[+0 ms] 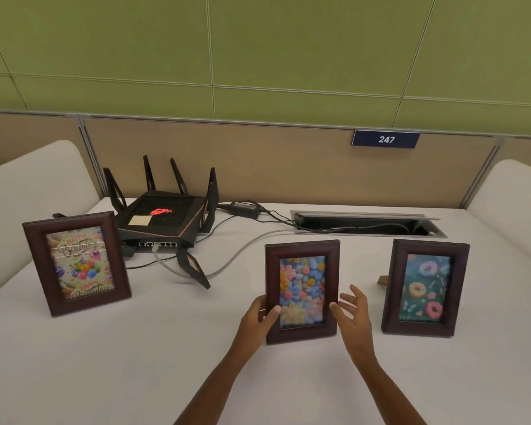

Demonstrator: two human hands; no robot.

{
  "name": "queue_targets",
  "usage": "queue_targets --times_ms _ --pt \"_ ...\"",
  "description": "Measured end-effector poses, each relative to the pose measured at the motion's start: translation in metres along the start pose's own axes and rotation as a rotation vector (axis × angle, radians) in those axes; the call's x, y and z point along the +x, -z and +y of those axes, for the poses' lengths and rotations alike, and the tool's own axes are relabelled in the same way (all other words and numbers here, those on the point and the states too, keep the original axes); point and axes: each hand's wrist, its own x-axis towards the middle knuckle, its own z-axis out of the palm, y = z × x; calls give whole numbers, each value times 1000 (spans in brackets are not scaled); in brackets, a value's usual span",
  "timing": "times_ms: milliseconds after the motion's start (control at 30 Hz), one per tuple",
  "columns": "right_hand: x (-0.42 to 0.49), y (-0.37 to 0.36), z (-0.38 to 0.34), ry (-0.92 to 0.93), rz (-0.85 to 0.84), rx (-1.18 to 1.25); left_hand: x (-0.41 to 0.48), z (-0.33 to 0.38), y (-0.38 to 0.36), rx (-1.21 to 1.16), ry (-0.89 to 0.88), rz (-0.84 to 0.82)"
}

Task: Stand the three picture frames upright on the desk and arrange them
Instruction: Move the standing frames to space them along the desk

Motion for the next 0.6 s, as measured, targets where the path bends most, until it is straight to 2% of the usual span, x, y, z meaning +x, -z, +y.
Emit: queue_targets --times_ms 167,233,433,600 --pt "16 7 -2 -186 -353 75 7 10 -8 -142 3 18" --pt "24 7 -2 -214 -433 66 10 12 -10 -182 14 34" --pt "45 2 -7 -285 -514 170 22 16 -13 -238 39 1" --pt "63 3 -9 -259 -527 162 41 19 -15 -271 63 10"
